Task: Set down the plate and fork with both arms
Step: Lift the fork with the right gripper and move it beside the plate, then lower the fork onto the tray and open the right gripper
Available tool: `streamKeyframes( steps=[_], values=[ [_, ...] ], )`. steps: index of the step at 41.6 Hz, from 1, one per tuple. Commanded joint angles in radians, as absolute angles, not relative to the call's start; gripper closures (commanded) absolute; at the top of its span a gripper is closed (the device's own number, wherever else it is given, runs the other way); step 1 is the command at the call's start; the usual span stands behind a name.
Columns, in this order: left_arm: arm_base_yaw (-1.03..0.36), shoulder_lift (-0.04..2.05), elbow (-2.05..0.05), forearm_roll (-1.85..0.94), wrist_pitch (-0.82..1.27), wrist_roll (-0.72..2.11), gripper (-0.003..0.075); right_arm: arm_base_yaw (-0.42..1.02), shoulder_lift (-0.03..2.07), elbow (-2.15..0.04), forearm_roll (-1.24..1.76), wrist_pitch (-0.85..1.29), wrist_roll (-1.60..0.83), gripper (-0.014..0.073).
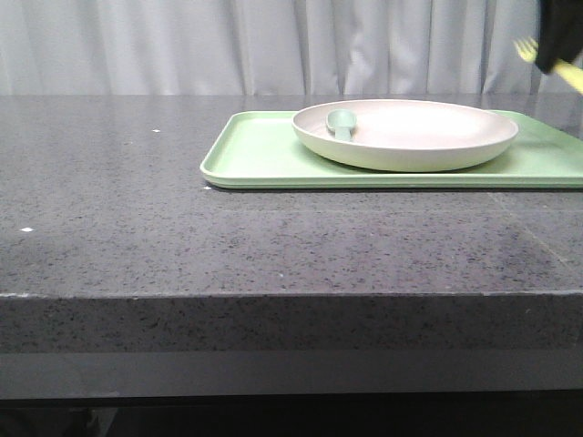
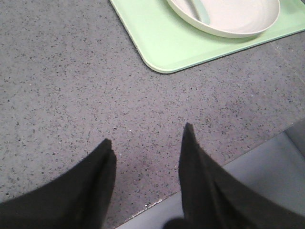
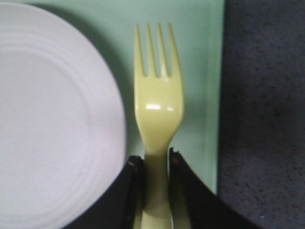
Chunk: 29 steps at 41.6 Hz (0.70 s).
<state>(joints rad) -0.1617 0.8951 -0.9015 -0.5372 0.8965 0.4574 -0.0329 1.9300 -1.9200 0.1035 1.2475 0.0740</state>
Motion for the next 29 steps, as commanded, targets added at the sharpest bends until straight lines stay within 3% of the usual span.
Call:
streamKeyframes(
  steps=[1,29],
  values=[
    [-0.160,0.884,-0.927,-0.569,0.847,0.458,0.0404,-0.060,1.883,-1.915,0.105,1.330,0.035,0.0528],
    [-0.160,0.884,-0.927,-0.569,0.839,0.458,0.0404,-0.065,1.997,-1.899,0.189,1.247,-0.009,0.0503]
  ],
)
